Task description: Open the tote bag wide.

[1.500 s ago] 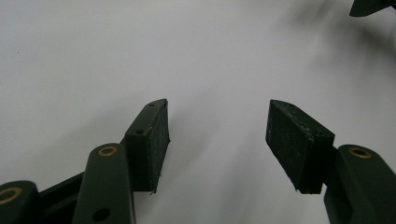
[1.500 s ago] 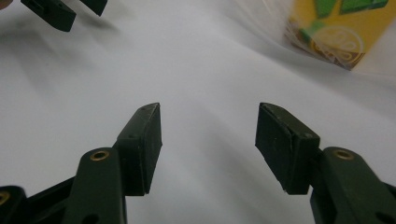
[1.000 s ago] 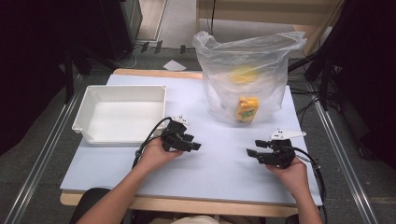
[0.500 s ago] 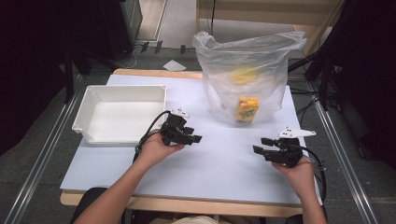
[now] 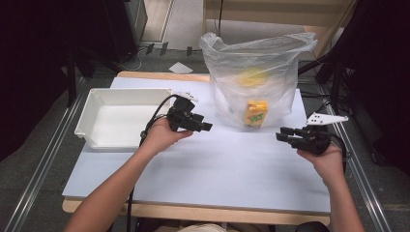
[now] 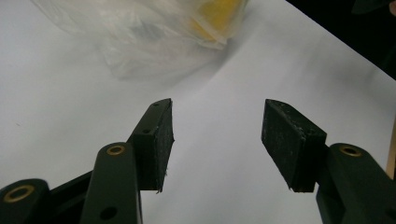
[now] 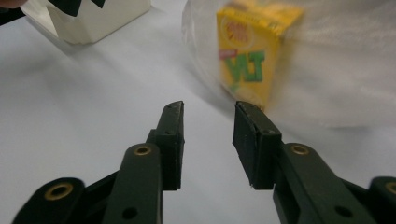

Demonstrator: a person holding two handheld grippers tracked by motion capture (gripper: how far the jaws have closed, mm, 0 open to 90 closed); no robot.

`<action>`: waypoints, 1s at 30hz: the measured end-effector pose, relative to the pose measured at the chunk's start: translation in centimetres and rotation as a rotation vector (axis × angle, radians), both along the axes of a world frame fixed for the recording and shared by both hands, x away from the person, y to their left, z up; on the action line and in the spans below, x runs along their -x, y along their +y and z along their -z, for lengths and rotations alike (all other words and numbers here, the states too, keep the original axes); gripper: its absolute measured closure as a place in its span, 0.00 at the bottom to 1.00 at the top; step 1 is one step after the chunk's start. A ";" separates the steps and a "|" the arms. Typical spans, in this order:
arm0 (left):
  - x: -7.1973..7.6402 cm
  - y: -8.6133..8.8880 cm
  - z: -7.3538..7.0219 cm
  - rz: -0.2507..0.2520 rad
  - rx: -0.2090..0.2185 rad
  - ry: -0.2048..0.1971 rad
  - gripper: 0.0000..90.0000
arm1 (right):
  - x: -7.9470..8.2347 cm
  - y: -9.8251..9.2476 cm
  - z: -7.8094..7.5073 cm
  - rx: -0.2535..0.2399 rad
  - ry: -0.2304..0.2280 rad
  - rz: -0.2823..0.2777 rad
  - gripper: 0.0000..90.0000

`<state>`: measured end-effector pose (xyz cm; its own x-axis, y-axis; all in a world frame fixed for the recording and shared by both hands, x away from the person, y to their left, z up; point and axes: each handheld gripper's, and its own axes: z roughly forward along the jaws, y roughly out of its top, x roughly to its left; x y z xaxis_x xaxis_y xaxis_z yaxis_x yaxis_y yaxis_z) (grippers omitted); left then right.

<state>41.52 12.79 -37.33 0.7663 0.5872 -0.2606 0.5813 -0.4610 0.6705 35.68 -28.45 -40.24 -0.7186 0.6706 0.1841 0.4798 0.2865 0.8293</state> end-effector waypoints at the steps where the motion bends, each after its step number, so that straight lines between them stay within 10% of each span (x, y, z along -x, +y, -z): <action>1: -0.3 0.0 -0.4 0.000 -0.008 -0.004 0.49 | -0.5 -0.2 -0.4 0.010 -0.004 -0.004 0.77; 10: -2.3 -0.5 -4.0 -0.087 -0.002 -0.081 0.48 | -5.5 -2.8 -3.9 -0.028 0.028 0.072 1.00; 30: -7.4 -3.5 -12.4 -0.170 -0.031 -0.156 0.50 | -9.9 -3.1 -12.3 -0.023 -0.045 0.135 1.00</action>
